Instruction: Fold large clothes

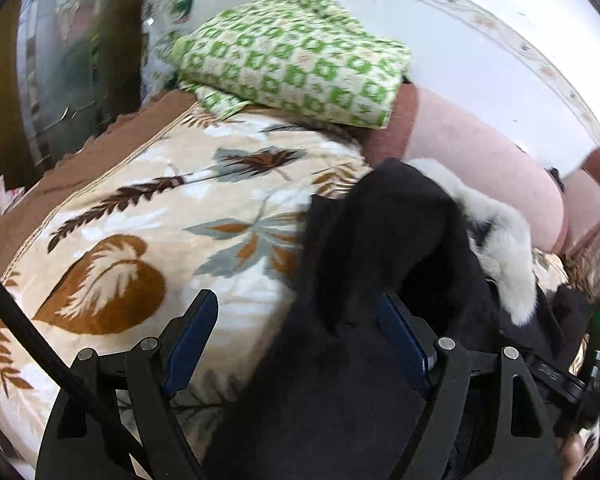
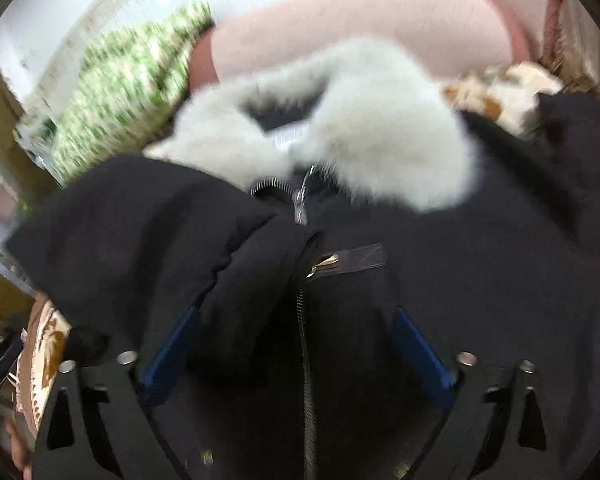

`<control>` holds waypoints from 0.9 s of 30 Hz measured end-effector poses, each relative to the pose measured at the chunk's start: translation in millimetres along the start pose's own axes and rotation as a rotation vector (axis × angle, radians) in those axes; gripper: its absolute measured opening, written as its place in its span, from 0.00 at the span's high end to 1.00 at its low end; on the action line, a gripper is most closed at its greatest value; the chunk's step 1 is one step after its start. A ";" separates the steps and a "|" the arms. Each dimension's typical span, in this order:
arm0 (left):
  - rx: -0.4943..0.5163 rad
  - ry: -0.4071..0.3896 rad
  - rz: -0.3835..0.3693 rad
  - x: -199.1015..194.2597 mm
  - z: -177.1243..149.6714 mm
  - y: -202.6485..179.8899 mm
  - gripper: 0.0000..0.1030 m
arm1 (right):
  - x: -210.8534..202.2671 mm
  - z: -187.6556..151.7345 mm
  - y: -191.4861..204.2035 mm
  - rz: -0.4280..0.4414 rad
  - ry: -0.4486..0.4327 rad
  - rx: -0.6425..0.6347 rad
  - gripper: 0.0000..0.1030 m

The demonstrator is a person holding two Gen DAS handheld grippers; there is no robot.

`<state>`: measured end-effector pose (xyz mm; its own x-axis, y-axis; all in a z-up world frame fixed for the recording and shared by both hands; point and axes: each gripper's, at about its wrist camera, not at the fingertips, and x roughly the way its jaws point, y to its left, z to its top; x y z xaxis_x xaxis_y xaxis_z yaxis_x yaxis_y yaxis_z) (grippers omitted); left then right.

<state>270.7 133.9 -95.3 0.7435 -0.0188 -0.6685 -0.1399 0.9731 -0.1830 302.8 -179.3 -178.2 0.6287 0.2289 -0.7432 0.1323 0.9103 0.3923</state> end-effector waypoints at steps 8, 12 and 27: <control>-0.123 0.084 0.057 21.1 -0.5 33.4 0.21 | -9.9 17.9 19.4 0.093 0.057 -0.030 0.91; -0.152 0.119 0.045 28.5 -3.9 35.2 0.21 | -57.8 38.0 9.0 -0.043 -0.051 -0.092 0.92; 0.029 0.218 0.136 62.7 -29.6 -8.7 0.21 | -13.9 45.6 -105.3 -0.359 0.045 0.063 0.93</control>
<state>299.2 117.5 -157.0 0.5602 0.0670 -0.8256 -0.2082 0.9761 -0.0620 315.0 -294.0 -184.5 0.4997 -0.0854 -0.8620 0.3861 0.9128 0.1334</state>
